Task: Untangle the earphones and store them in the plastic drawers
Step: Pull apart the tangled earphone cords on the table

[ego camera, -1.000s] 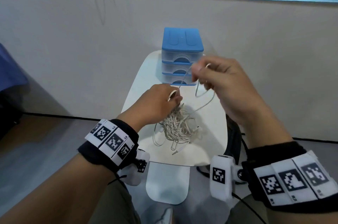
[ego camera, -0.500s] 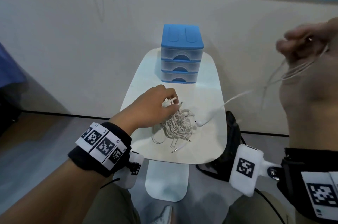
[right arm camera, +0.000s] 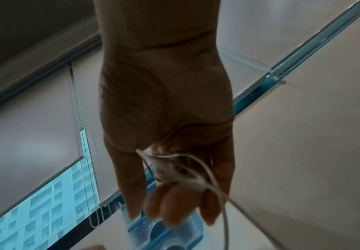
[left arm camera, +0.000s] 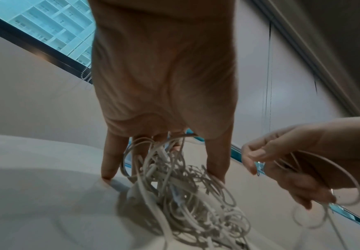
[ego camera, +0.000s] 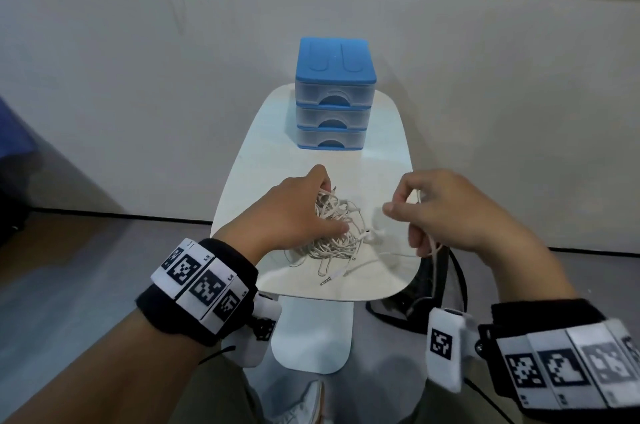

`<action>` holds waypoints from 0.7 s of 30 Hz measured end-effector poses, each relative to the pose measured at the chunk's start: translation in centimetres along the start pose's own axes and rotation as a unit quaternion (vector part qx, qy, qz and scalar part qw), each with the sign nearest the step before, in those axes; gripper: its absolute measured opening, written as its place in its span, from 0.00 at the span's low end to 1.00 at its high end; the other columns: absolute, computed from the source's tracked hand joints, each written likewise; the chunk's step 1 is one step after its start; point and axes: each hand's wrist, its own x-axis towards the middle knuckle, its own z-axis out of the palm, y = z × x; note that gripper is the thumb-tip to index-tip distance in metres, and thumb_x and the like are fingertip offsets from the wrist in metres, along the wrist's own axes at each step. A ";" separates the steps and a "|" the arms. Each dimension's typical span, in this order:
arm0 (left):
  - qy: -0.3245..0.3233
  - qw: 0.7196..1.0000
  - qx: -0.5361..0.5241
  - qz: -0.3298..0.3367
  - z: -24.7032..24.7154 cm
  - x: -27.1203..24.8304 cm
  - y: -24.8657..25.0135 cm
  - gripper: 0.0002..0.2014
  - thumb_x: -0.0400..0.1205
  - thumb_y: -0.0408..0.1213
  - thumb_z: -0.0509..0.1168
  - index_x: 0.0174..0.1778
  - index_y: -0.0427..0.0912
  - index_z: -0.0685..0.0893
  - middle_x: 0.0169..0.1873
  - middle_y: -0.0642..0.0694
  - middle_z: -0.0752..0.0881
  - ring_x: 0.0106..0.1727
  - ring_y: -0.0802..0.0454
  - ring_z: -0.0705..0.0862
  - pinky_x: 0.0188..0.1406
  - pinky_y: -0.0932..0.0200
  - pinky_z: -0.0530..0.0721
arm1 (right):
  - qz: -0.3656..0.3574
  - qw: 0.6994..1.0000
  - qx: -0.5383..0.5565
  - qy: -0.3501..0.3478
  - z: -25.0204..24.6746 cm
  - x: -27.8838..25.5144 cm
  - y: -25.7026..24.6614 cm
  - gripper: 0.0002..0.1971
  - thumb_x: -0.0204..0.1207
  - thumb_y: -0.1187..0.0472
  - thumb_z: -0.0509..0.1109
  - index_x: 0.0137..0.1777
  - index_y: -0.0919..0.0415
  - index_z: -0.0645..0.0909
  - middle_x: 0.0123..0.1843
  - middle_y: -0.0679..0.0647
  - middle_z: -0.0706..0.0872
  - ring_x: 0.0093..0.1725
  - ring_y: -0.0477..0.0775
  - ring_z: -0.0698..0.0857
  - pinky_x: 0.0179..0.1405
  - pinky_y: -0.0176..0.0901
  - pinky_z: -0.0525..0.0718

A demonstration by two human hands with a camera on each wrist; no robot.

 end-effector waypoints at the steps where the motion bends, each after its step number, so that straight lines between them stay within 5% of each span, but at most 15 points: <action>1: 0.000 1.000 -0.003 0.002 0.0 0.0 0.0 0.25 0.76 0.57 0.79 0.56 0.53 0.71 0.39 0.54 0.81 0.37 0.56 0.77 0.33 0.56 0.70 | -0.004 1.000 -0.006 -0.016 0.4 0.2 0.0 0.11 0.81 0.54 0.76 0.45 0.61 0.83 0.29 0.59 0.90 0.26 0.58 0.89 0.32 0.43 0.82; 6: -0.002 1.000 -0.018 0.016 0.3 -0.1 -0.2 0.24 0.76 0.54 0.79 0.57 0.54 0.72 0.41 0.53 0.82 0.38 0.55 0.78 0.35 0.55 0.72 | -0.013 0.999 -0.031 -0.007 2.1 2.1 0.4 0.12 0.77 0.45 0.77 0.43 0.53 0.88 0.38 0.51 0.92 0.41 0.54 0.91 0.47 0.50 0.87; 9: -0.015 0.999 -0.009 0.043 0.3 -0.1 -0.5 0.23 0.77 0.53 0.79 0.62 0.58 0.74 0.44 0.52 0.83 0.43 0.55 0.80 0.43 0.54 0.78 | -0.011 0.999 -0.039 -0.008 3.2 2.9 0.6 0.07 0.77 0.51 0.79 0.45 0.54 0.89 0.40 0.48 0.90 0.41 0.50 0.88 0.41 0.43 0.82; 12: -0.025 0.997 0.005 0.067 0.3 -0.1 -0.6 0.21 0.79 0.51 0.78 0.65 0.60 0.79 0.50 0.53 0.81 0.51 0.55 0.79 0.51 0.56 0.77 | -0.002 0.999 -0.023 -0.041 4.4 3.3 0.9 0.07 0.78 0.57 0.78 0.39 0.57 0.89 0.40 0.54 0.93 0.45 0.58 0.91 0.49 0.49 0.87; 14: -0.024 0.997 0.009 0.072 0.2 0.0 -0.8 0.19 0.80 0.49 0.78 0.62 0.58 0.80 0.49 0.53 0.80 0.51 0.54 0.79 0.51 0.56 0.78 | 0.016 0.999 0.029 -0.035 4.7 3.3 1.0 0.09 0.77 0.61 0.77 0.35 0.59 0.88 0.38 0.56 0.92 0.41 0.62 0.89 0.46 0.53 0.88; 16: -0.022 0.997 0.015 0.071 0.2 0.1 -0.9 0.17 0.79 0.49 0.78 0.59 0.56 0.79 0.47 0.52 0.79 0.48 0.54 0.78 0.48 0.56 0.77 | 0.031 0.993 0.111 -0.015 4.3 3.0 0.6 0.10 0.77 0.62 0.75 0.34 0.61 0.87 0.35 0.54 0.87 0.38 0.56 0.82 0.42 0.49 0.80; 21: -0.006 0.997 0.024 0.072 0.4 0.4 -1.2 0.16 0.79 0.48 0.79 0.53 0.55 0.78 0.43 0.53 0.79 0.44 0.56 0.76 0.41 0.57 0.71 | 0.020 0.939 0.342 -0.021 1.9 1.3 -1.6 0.11 0.78 0.58 0.71 0.33 0.53 0.80 0.38 0.50 0.84 0.42 0.48 0.79 0.50 0.50 0.70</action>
